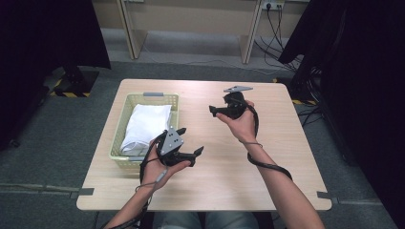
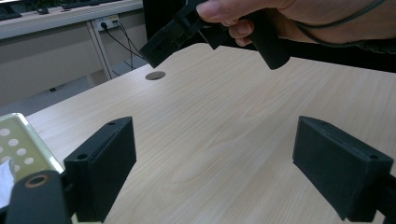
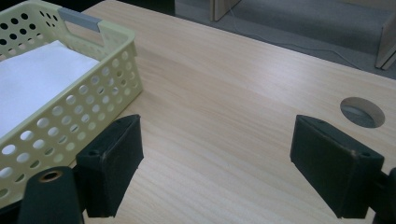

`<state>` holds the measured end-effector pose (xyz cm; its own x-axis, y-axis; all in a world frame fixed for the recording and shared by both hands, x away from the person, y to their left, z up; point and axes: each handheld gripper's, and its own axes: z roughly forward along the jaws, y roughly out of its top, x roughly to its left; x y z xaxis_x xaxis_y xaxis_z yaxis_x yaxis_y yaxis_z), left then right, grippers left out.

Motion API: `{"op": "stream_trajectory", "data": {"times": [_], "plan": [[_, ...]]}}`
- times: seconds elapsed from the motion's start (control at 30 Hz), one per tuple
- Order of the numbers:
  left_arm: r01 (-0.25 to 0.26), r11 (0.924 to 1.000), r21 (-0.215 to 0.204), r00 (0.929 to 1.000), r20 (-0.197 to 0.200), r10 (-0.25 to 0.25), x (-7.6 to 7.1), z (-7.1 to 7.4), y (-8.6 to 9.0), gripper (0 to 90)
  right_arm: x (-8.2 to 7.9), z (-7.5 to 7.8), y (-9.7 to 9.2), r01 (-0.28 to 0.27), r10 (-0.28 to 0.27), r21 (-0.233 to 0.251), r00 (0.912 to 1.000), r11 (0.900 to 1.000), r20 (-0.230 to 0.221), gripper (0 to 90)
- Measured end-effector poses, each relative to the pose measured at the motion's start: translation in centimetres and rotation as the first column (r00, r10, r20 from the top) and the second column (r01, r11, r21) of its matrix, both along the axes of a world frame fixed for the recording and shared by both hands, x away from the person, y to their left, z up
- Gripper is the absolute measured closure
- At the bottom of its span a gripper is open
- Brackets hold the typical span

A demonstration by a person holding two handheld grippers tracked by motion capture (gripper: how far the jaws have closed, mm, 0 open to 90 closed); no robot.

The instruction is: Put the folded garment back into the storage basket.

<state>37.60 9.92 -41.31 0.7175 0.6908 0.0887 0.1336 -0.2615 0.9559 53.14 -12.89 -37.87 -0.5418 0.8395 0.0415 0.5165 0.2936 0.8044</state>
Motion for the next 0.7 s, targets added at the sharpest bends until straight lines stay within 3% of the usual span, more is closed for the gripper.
{"op": "stream_trajectory", "data": {"times": [0.7], "plan": [[0.044,0.9990,0.011,0.9990,-0.001,-0.044,-0.3,-1.0,-1.2,12.7,-0.7,-1.1,-2.0,0.017,-0.017,-0.001,0.9998,0.9999,-0.006,17.0]]}}
